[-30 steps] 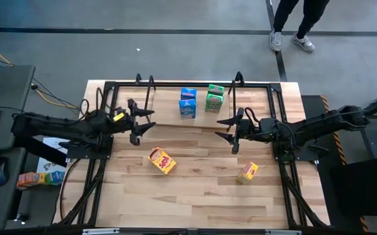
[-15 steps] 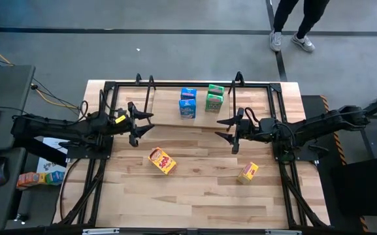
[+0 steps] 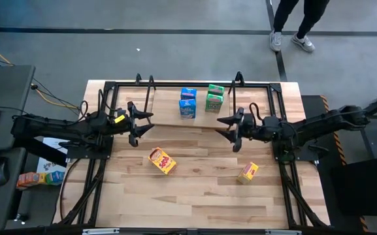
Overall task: Stack cereal on shelf
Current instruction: Put the right yellow cereal box on the shelf
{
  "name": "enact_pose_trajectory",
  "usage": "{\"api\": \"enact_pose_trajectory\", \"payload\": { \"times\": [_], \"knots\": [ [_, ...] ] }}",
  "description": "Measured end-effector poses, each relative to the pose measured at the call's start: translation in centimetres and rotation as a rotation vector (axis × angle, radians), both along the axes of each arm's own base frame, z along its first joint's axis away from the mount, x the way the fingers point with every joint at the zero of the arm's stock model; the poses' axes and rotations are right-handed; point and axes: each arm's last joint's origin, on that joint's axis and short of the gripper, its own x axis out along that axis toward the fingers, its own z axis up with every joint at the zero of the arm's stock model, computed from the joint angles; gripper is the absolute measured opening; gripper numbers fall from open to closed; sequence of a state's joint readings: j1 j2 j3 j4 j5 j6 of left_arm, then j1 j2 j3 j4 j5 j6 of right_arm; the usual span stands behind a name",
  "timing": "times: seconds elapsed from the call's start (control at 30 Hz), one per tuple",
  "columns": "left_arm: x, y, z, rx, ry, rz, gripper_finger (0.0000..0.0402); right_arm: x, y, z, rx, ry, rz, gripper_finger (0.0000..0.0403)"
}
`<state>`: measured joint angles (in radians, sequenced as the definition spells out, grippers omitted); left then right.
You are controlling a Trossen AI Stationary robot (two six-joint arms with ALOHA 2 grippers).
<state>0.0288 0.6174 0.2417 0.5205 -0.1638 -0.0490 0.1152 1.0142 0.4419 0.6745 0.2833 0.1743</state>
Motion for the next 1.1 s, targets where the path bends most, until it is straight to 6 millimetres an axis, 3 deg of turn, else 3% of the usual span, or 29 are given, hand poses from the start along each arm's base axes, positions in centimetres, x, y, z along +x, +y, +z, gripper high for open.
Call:
{"api": "enact_pose_trajectory", "payload": {
  "times": [0.13,0.3,0.47,0.6,0.87,1.1],
  "knots": [
    [0.0,0.0,0.0,0.0,0.0,0.0,0.0218,0.6,1.1,1.5,0.044,0.062,0.049,0.0204],
    [0.0,0.0,0.0,0.01,0.002,0.001,0.0218,0.7,3.5,4.8,0.063,0.381,0.078,0.0204],
    [0.0,0.0,0.0,0.016,0.004,0.002,0.0218,-0.8,5.5,7.6,0.121,0.695,-0.002,0.0204],
    [0.0,0.0,0.0,0.016,0.004,0.002,0.0218,-2.0,6.5,9.1,0.305,0.831,-0.09,0.0204],
    [0.0,0.0,0.0,0.015,0.007,0.001,0.0218,-3.9,8.9,8.4,0.822,1.097,-0.204,0.0204],
    [0.0,0.0,0.0,0.017,0.007,0.002,0.0218,-4.6,10.7,7.0,0.998,1.237,-0.366,0.0204]
  ]
}}
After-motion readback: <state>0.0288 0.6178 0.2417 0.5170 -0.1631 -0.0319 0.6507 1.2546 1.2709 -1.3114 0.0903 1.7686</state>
